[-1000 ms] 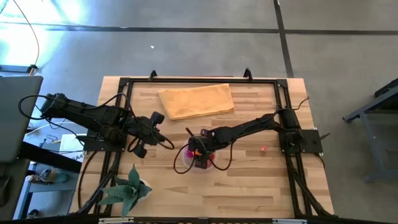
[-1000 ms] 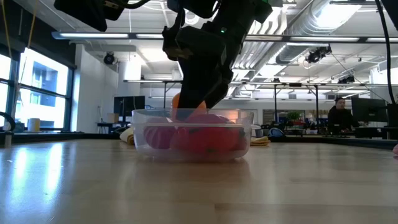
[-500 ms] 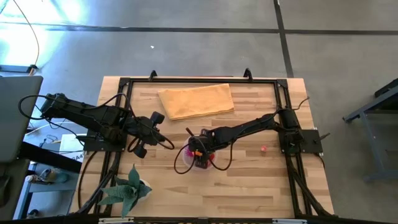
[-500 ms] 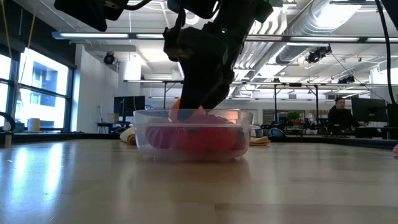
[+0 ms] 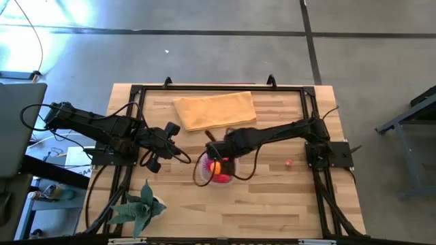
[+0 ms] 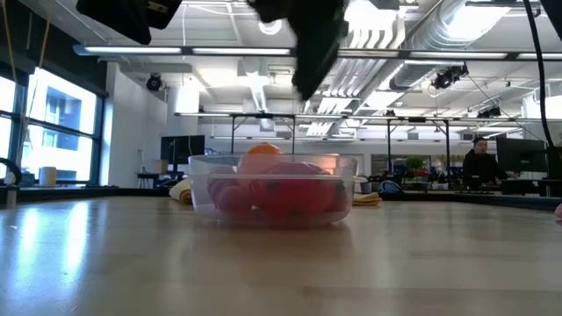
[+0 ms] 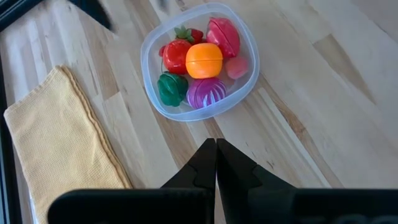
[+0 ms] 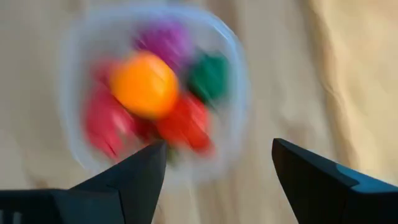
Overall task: Pick and placing Produce into tupperware
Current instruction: Put the pink peach into the transparent bin
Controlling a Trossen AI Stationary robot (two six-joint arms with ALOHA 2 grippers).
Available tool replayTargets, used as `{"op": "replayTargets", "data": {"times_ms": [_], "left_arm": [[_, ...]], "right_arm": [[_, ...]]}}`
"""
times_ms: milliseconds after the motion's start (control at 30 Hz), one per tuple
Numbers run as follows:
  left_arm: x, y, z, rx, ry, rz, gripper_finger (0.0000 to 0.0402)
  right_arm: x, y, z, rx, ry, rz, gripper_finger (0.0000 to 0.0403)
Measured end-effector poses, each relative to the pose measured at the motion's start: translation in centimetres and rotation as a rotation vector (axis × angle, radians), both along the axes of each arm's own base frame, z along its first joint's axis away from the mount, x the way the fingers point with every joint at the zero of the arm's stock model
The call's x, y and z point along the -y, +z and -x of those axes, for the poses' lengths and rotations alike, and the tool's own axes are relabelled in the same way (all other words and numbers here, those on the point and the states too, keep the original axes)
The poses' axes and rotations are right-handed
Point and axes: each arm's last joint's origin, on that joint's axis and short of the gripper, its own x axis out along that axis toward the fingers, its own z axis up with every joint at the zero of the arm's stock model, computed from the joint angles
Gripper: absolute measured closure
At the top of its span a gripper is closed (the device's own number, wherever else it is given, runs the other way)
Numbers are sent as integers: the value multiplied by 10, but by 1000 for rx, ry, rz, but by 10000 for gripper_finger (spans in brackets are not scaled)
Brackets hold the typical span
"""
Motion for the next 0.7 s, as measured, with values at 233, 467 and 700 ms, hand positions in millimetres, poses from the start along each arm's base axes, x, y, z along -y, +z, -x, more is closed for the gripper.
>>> {"op": "replayTargets", "data": {"times_ms": [233,467,700], "left_arm": [[0,0,0,0,0,0,399],[0,0,0,3,0,0,399],[0,0,0,3,0,0,399]], "right_arm": [[-4,46,47,-132,-155,138,119],[-3,72,126,-34,-376,82,119],[5,54,216,-2,-716,-96,119]]}}
